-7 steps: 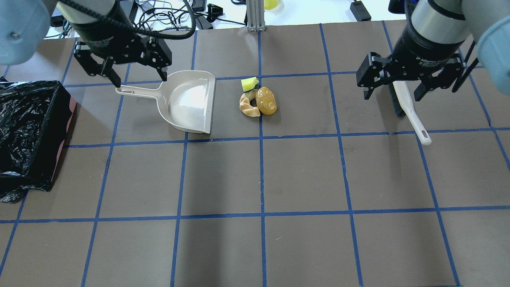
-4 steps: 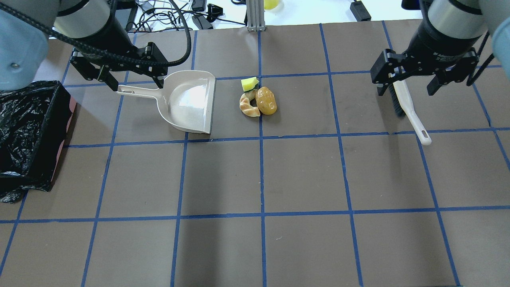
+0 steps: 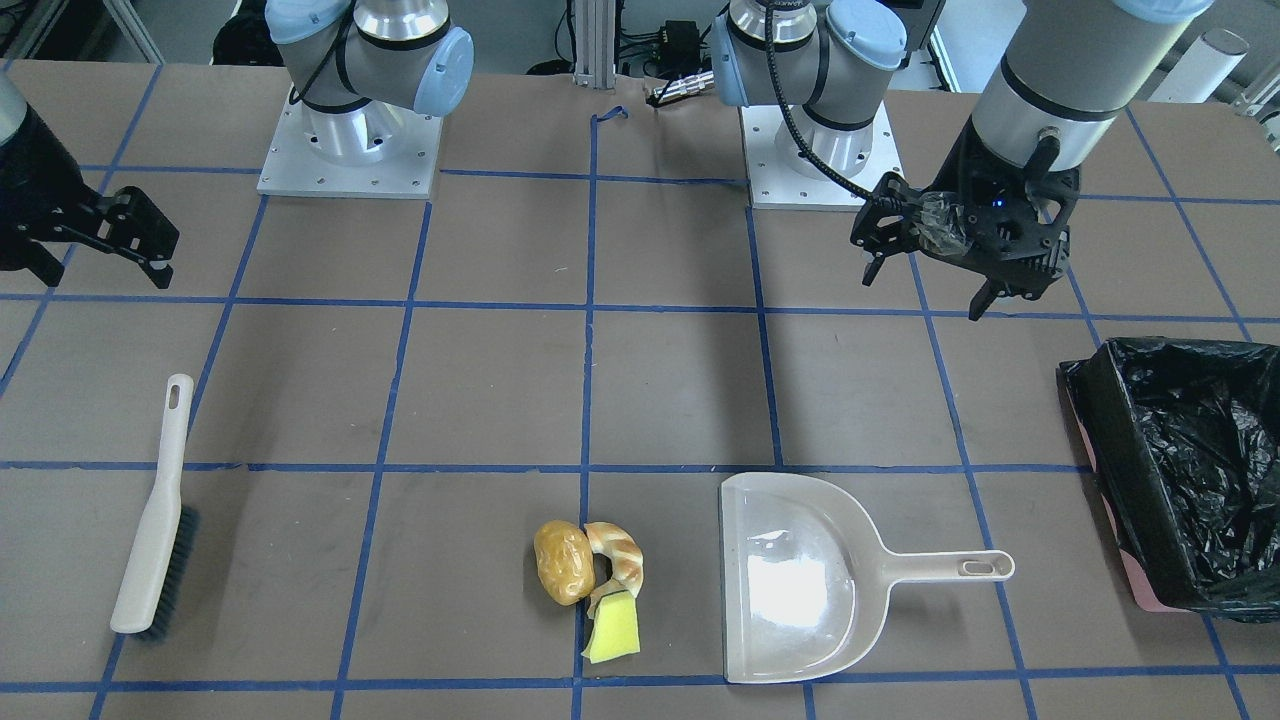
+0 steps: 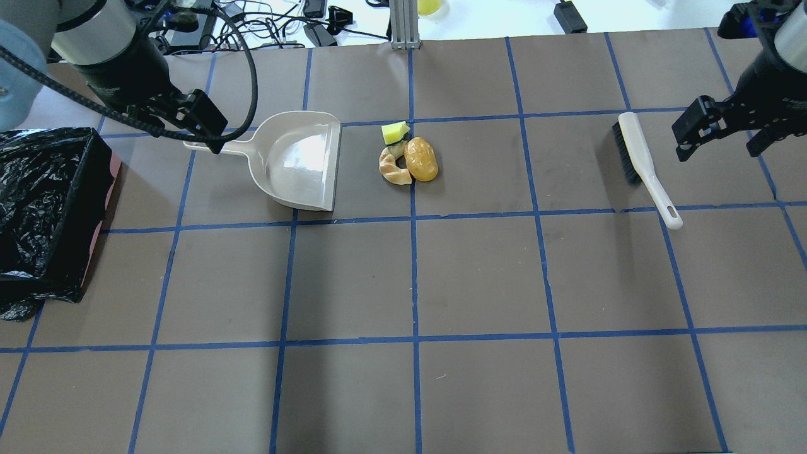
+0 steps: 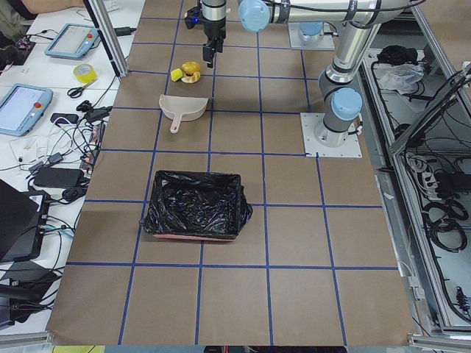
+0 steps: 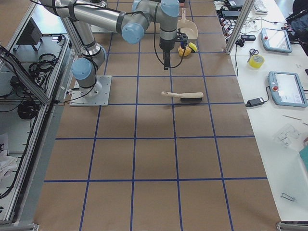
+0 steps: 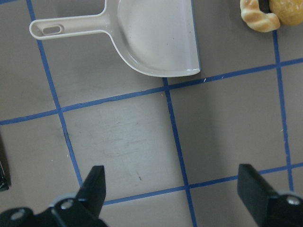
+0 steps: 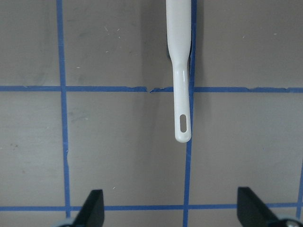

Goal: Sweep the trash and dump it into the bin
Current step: 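Lower left gripper onto dustpan handle while right gripper descends to brush handle, then close left gripper on dustpan handle while right gripper grasps brush handle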

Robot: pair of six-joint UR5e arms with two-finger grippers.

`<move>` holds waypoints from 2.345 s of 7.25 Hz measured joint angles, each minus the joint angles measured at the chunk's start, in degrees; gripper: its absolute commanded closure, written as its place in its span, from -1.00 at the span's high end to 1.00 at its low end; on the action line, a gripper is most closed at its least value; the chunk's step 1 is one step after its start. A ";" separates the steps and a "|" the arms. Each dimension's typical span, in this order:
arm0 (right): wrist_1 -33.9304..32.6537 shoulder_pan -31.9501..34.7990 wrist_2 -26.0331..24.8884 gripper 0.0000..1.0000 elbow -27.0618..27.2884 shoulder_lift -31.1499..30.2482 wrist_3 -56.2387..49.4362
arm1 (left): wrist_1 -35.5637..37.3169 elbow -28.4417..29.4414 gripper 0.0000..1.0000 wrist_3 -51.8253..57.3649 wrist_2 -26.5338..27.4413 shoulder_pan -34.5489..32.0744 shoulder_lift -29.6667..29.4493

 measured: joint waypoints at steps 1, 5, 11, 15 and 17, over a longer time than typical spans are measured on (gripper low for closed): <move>-4.02 -0.95 -1.01 1.00 2.18 1.64 -1.58 | 1.29 -1.35 1.00 9.79 -0.15 2.74 -0.50; -11.15 -1.46 -4.09 0.97 4.82 10.62 -3.72 | 11.67 -6.12 1.00 41.83 -0.99 9.19 -6.28; -15.18 -1.06 -4.35 0.82 5.28 18.74 -3.02 | 20.11 -0.32 0.99 69.92 4.85 7.69 -17.51; -14.76 -1.08 -4.53 0.53 5.42 19.33 1.85 | 25.77 3.61 0.80 71.61 5.11 5.86 -24.88; -14.72 -1.08 -4.59 0.27 5.47 20.08 2.14 | 25.72 5.66 0.83 69.80 5.14 5.27 -28.16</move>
